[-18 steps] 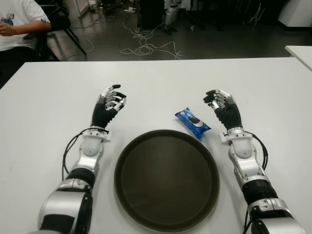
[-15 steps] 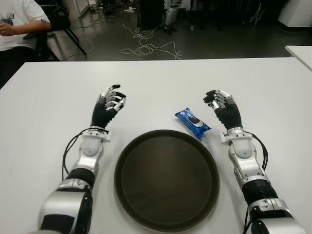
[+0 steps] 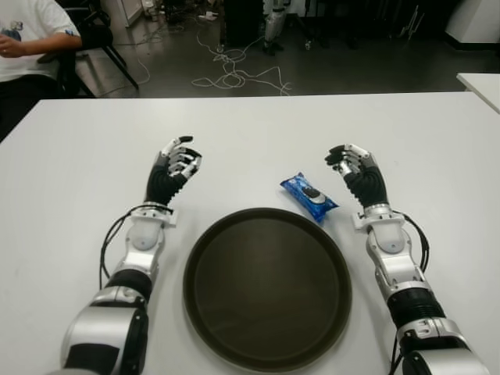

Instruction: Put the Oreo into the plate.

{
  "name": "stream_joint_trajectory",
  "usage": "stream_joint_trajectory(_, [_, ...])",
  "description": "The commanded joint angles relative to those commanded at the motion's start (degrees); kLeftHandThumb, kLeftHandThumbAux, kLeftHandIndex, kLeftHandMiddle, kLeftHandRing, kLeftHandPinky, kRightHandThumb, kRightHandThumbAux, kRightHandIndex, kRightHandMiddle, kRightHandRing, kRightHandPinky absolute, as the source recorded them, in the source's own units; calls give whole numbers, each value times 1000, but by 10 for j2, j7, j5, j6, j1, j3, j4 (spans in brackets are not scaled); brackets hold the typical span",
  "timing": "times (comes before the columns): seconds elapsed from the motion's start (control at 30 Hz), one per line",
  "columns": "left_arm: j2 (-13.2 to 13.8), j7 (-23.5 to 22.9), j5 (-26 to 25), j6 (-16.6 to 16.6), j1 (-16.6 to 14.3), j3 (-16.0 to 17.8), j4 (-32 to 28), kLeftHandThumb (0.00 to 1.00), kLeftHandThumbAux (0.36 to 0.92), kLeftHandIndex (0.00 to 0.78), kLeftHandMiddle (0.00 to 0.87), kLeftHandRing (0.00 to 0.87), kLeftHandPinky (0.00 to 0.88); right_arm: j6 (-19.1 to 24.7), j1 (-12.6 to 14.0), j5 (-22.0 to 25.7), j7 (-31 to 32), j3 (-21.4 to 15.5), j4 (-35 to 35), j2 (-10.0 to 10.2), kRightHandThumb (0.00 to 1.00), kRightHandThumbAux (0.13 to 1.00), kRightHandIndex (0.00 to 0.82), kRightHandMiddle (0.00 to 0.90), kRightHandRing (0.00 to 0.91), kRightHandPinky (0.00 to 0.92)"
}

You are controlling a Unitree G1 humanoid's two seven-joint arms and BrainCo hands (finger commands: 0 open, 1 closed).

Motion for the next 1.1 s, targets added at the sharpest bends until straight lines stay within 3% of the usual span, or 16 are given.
stream_joint_trajectory(0.4, [3,26,16,-2,0,-7,2,371,583,220,427,483,543,-14,-3,-7,-6,1,13,-3,827,689,388,469,396,390])
stream_joint_trajectory(1.1, [1,30,13,-8,3,-7,0,382,600,219,422,486,542,-13,0,-5,-6,0,8,-2,832,684,414,455,396,391])
